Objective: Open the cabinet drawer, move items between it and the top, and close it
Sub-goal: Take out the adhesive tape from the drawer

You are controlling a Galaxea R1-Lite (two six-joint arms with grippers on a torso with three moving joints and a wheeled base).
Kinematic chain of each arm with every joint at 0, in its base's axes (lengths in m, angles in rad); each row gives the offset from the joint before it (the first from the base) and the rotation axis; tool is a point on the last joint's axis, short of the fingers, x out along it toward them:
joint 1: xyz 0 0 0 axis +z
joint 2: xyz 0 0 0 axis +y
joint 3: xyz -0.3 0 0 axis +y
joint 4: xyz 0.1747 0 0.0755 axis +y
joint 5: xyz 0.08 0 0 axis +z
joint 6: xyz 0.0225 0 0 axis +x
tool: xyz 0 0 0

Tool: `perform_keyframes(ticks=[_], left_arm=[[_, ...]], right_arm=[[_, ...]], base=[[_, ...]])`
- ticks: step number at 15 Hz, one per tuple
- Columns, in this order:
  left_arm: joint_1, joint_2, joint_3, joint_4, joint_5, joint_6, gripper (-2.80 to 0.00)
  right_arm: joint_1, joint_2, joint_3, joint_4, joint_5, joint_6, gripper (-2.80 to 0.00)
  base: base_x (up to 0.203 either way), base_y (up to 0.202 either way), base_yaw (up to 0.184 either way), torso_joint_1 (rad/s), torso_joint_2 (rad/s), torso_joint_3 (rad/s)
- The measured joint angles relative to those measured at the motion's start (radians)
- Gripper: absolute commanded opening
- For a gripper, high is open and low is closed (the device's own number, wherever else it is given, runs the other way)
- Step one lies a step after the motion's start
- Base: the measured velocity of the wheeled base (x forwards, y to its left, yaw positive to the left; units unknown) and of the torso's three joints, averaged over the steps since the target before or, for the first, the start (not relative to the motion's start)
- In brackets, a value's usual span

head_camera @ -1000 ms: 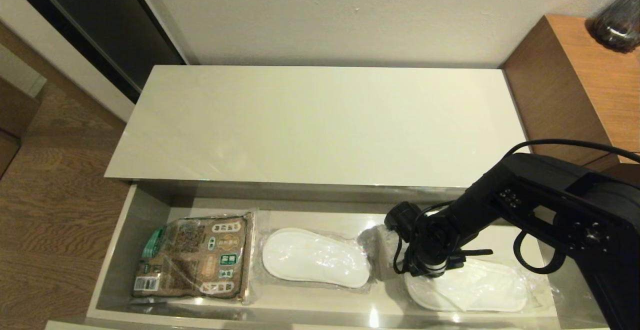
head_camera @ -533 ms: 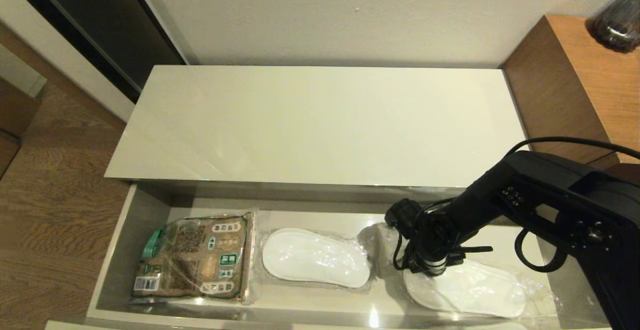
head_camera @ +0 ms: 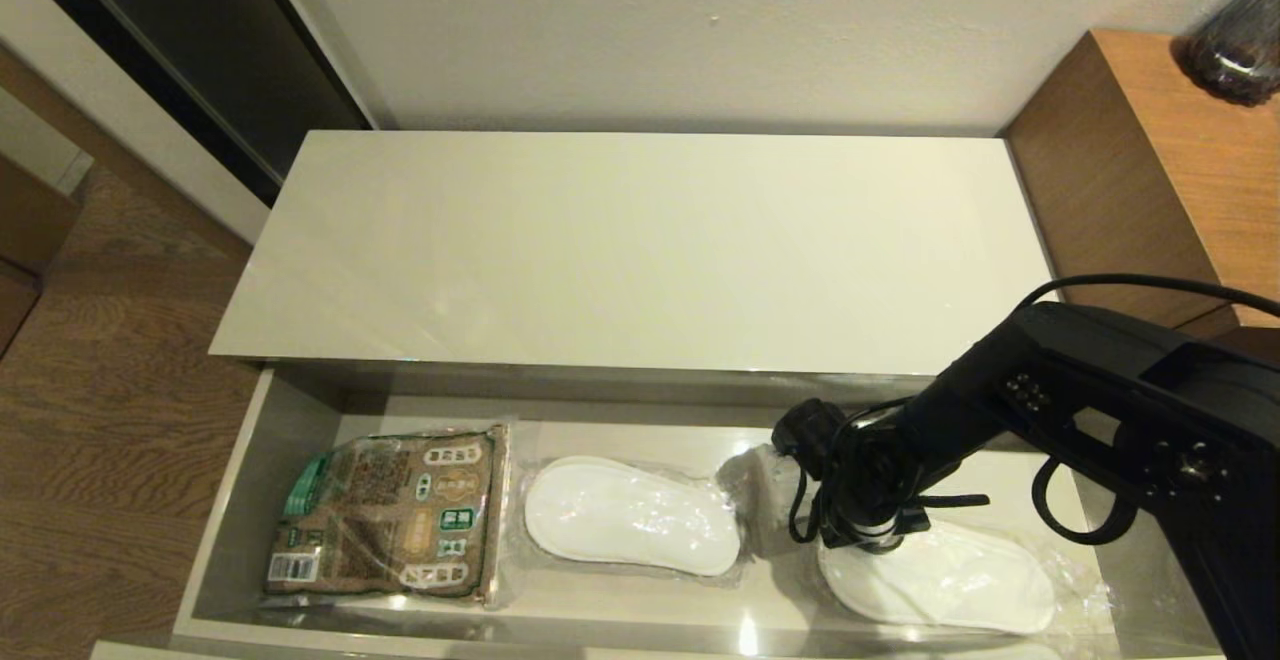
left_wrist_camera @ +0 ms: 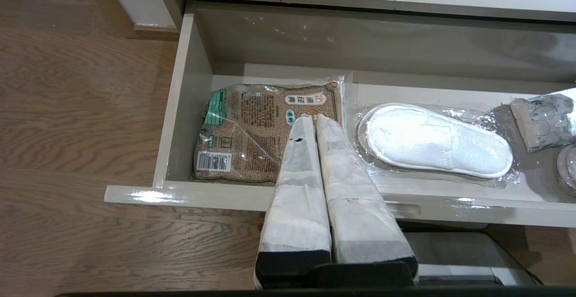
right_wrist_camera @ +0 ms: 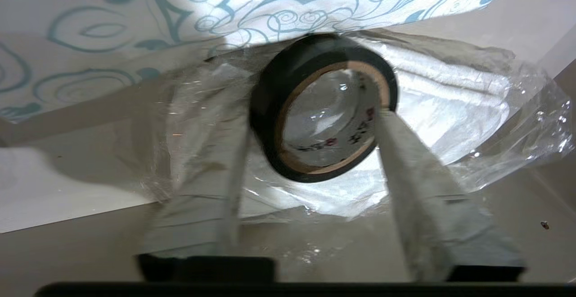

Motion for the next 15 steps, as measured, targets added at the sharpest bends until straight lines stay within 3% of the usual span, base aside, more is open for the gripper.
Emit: perform_keyframes(ticks=[8,15], left_arm=[[0.000,0.000,0.000,0.000,0.000,0.000,-2.80],[0.000,0.000,0.000,0.000,0.000,0.000,-2.80]], right_arm=[[-0.010,-0.005,-0.007,0.005,0.002,-0.010,-2.80],[-0.011,-0.123,-0.015,0.132,0.010,-0.003,-2.80]], base=[[0.000,0.000,0.000,0.000,0.00,0.000],[0.000,0.000,0.000,0.000,0.00,0.000]])
